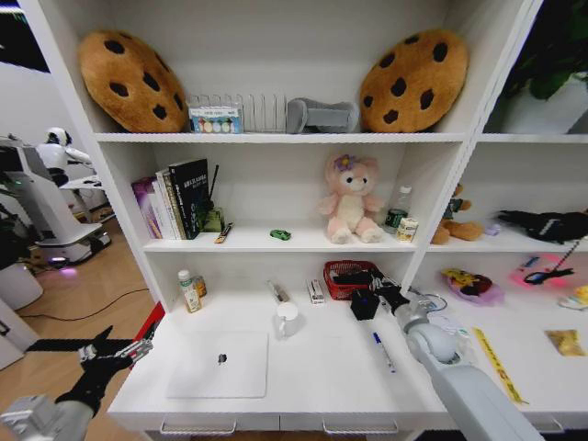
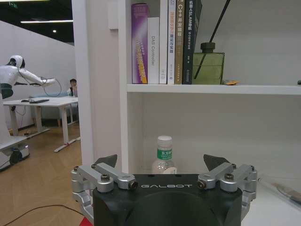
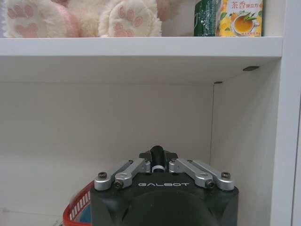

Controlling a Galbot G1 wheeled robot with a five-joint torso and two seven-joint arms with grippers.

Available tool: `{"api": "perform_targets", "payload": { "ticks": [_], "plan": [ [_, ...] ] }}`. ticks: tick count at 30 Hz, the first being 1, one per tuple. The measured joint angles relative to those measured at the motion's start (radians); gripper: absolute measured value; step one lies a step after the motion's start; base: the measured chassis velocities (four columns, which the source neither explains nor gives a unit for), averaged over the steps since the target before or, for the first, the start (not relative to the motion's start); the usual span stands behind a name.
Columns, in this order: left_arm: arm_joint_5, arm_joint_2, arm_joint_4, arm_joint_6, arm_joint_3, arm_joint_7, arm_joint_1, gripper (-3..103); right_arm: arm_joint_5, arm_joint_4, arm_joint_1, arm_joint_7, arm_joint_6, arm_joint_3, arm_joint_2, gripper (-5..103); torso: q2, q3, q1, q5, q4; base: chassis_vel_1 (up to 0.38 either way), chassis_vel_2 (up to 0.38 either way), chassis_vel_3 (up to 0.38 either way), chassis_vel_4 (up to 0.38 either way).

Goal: Organize the objects on the table.

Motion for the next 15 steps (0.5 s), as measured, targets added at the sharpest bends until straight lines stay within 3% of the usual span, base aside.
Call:
{"api": "perform_targets", "payload": {
  "ticks": [15],
  "plan": [
    [0.000,0.000,0.000,0.000,0.000,0.000,0.000,100,-0.035,-0.183,0.154,-0.033,0.098,-0.132,0.038,12,0.000,0.000,0.000,-0.0001,0.0001,0.000,0.000,0.000,0.000]
  ]
}}
